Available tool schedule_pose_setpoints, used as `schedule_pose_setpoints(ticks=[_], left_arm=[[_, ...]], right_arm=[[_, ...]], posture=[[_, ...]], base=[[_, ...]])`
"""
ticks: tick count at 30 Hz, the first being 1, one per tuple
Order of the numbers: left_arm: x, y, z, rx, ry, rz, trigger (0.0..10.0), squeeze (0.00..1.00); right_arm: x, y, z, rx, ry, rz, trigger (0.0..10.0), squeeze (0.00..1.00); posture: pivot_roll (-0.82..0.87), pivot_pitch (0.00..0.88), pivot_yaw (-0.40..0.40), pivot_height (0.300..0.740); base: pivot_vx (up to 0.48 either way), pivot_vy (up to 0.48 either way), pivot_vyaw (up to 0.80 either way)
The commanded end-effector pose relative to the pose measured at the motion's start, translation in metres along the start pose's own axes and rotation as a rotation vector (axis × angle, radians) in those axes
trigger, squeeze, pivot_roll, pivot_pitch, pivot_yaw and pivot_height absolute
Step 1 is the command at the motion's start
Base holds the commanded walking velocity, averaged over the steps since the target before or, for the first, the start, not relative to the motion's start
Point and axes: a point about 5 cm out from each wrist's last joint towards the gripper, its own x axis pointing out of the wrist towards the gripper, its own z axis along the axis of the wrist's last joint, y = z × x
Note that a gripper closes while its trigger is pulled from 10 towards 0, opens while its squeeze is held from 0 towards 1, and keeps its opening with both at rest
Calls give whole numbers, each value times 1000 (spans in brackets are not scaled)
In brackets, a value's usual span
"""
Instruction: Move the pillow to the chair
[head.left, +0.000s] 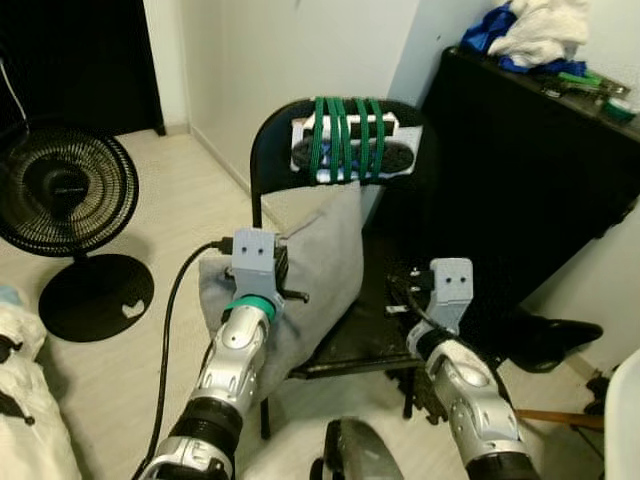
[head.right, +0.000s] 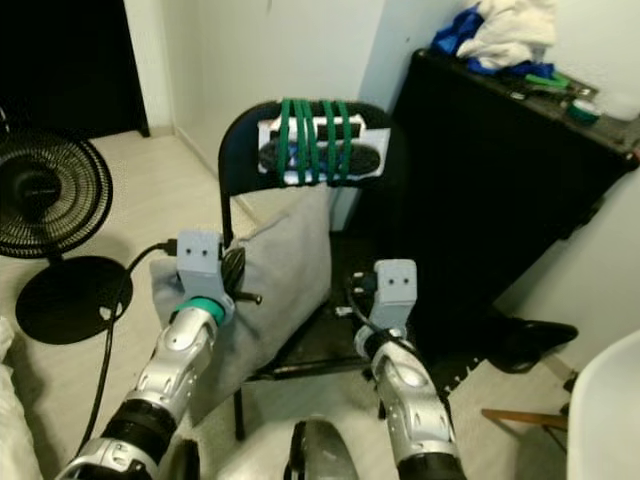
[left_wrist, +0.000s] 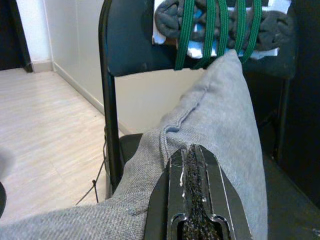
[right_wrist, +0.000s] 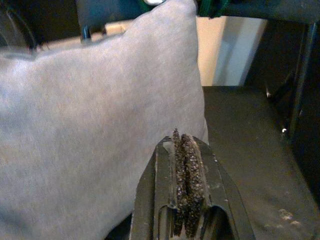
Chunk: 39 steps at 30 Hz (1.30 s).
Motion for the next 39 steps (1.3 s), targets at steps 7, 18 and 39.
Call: schedule_pose_setpoints(ticks=[7, 18, 39], left_arm=[[3, -9, 5, 7, -24, -22, 10000, 0], [6, -4, 6, 18, -21, -15, 10000, 0], [47, -19, 46, 103, -3, -77, 10000, 0]], right_arm=[[-10, -29, -5, -154, -12, -160, 10000, 0], [-15, -37, -9, -102, -9, -201, 10000, 0], [-18, -28, -8, -67, -64, -241, 10000, 0]], posture=[[-81, 0, -69, 615], [-79, 0, -64, 605], [-99, 28, 70, 590]], base=[[0, 0, 0], [0, 0, 0], [0, 0, 0]])
